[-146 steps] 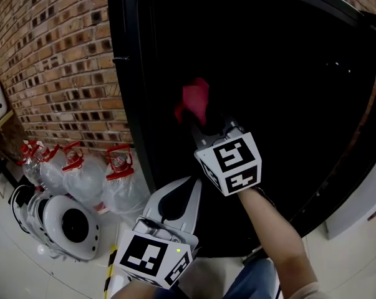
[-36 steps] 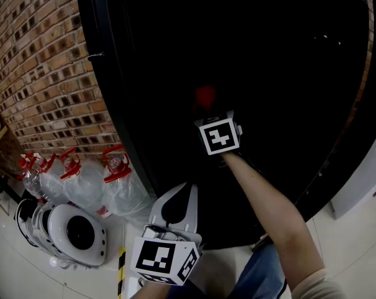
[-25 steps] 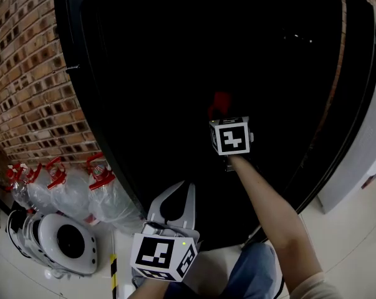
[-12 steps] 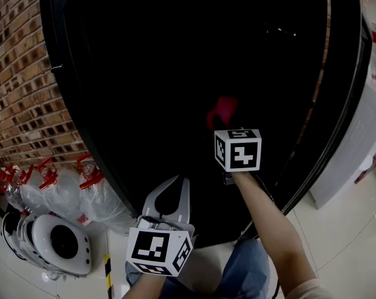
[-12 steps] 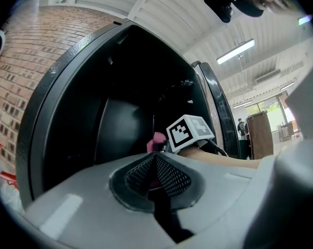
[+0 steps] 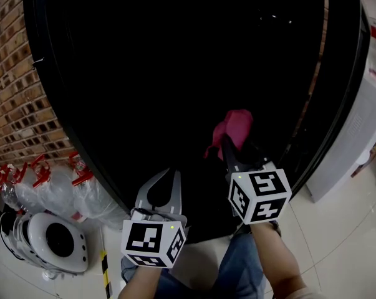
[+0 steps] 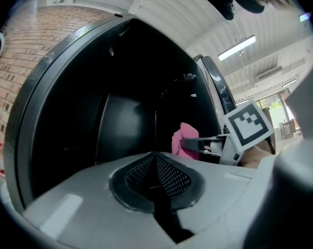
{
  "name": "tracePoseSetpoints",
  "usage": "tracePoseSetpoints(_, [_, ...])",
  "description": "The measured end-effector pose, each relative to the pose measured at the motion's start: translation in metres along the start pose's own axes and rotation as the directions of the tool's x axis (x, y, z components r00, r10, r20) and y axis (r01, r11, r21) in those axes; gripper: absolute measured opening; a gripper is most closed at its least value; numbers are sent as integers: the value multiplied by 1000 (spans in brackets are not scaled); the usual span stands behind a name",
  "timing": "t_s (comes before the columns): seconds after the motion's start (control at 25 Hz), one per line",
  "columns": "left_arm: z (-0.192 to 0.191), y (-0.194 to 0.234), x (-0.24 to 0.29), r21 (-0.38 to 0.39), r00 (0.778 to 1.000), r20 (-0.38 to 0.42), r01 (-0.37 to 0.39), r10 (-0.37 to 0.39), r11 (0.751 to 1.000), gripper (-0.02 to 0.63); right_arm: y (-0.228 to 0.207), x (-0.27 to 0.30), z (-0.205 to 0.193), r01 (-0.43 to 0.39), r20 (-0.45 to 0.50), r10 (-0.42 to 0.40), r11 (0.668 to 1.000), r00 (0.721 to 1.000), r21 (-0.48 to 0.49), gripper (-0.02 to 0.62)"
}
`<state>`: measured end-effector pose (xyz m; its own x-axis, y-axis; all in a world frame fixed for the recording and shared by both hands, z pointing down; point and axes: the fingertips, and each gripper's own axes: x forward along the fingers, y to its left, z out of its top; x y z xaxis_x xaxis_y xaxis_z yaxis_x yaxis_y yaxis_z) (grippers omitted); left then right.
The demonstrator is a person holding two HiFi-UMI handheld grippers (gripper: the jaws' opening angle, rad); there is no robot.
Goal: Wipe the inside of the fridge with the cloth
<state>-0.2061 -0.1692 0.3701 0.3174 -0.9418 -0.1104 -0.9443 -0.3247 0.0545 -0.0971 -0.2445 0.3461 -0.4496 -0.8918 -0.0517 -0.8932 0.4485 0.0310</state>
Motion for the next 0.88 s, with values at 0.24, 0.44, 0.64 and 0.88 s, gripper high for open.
tracePoseSetpoints(0.24, [-4,6,2,3,1000,-12,-21,21,1000,5,8,-39,1,24,53,-19,996,998,-91,54])
tracePoseSetpoints(0.44, [-1,4,-2,18,999,-7,-39,39,999,5,26,-52,14,-42,105,54,993,993,-108,54])
tracePoseSetpoints(0.64, [-2,5,-21,36,997,3,-71,71,997,6,77,-81,13,-166,152,191,972,970,-165,54])
tracePoseSetpoints(0.88, [-52,10,-45,9,993,-59,-103,104,995,5,128,-91,-28,-291,146,309,948,940,-133,54])
